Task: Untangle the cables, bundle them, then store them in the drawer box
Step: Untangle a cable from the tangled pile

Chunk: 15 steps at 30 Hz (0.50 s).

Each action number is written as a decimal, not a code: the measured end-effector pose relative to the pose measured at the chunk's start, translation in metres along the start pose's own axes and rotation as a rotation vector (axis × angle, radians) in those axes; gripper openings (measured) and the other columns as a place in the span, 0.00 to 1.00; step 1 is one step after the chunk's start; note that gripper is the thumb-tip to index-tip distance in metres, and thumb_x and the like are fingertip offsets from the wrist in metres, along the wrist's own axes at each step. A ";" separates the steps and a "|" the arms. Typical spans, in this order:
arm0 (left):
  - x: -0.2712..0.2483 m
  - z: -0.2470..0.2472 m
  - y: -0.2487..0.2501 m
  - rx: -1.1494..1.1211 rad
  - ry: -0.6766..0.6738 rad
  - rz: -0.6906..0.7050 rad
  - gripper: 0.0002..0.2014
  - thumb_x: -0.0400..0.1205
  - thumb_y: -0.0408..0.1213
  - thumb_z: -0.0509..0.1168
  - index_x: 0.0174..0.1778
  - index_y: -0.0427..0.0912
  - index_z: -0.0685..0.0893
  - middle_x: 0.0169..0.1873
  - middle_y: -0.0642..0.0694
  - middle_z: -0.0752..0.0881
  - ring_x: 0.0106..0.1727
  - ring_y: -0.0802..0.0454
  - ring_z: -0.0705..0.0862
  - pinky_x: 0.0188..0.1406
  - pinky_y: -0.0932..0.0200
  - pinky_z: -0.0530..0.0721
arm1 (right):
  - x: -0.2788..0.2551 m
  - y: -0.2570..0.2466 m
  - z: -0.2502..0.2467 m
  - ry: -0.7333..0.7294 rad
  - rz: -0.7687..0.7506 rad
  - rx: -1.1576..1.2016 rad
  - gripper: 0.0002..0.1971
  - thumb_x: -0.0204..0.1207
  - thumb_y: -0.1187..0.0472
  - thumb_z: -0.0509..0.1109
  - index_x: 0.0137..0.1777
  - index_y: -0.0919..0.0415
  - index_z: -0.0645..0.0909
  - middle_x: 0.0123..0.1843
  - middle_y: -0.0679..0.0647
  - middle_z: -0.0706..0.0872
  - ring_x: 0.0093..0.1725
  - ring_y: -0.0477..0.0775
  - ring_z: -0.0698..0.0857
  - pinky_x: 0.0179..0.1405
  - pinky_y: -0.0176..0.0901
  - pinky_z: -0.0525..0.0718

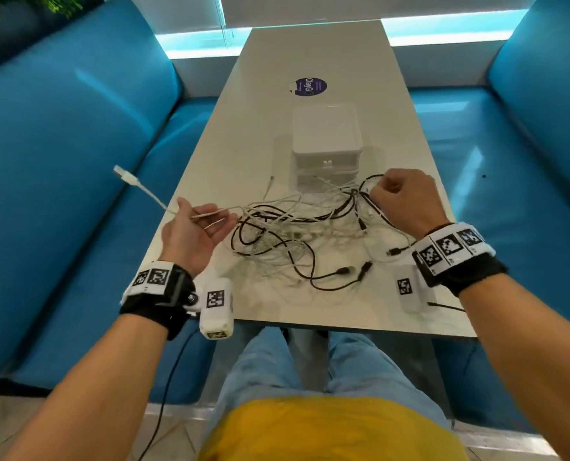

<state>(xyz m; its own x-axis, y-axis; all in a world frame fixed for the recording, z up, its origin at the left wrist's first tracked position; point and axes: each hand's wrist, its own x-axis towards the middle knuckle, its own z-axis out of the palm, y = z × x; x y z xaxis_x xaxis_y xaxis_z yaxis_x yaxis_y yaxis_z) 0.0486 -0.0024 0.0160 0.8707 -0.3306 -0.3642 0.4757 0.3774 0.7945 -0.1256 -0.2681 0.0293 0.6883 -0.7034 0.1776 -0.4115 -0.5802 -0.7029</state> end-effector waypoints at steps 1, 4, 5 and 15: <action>-0.003 0.006 -0.003 0.041 -0.037 -0.006 0.28 0.88 0.54 0.47 0.38 0.33 0.77 0.27 0.36 0.87 0.35 0.39 0.91 0.34 0.53 0.89 | -0.004 -0.014 0.005 -0.041 -0.081 0.029 0.09 0.72 0.58 0.70 0.32 0.57 0.83 0.30 0.48 0.85 0.34 0.48 0.82 0.39 0.42 0.78; -0.013 0.030 -0.014 0.143 -0.145 -0.031 0.29 0.88 0.54 0.48 0.38 0.33 0.78 0.28 0.36 0.88 0.36 0.39 0.91 0.34 0.54 0.89 | -0.017 -0.054 0.028 -0.243 -0.264 0.164 0.02 0.75 0.59 0.72 0.43 0.52 0.86 0.37 0.42 0.85 0.34 0.37 0.81 0.39 0.35 0.77; -0.015 0.036 -0.017 0.181 -0.173 -0.032 0.29 0.88 0.55 0.48 0.38 0.33 0.78 0.29 0.36 0.88 0.36 0.40 0.91 0.34 0.55 0.89 | -0.019 -0.062 0.037 -0.308 -0.312 0.175 0.07 0.75 0.57 0.73 0.53 0.52 0.86 0.43 0.42 0.85 0.36 0.36 0.81 0.40 0.33 0.79; -0.010 0.027 0.018 0.191 -0.050 0.127 0.31 0.88 0.57 0.45 0.34 0.37 0.79 0.23 0.42 0.86 0.30 0.49 0.88 0.33 0.58 0.88 | -0.009 -0.008 0.079 -0.384 -0.224 -0.069 0.07 0.77 0.64 0.67 0.49 0.54 0.86 0.47 0.53 0.89 0.50 0.56 0.86 0.49 0.43 0.79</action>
<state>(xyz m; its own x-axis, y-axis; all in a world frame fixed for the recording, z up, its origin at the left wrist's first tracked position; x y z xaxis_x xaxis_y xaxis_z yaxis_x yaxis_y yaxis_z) 0.0449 -0.0161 0.0471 0.9125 -0.3352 -0.2344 0.3260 0.2499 0.9117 -0.0814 -0.2246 -0.0208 0.9314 -0.3613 0.0430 -0.2567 -0.7362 -0.6262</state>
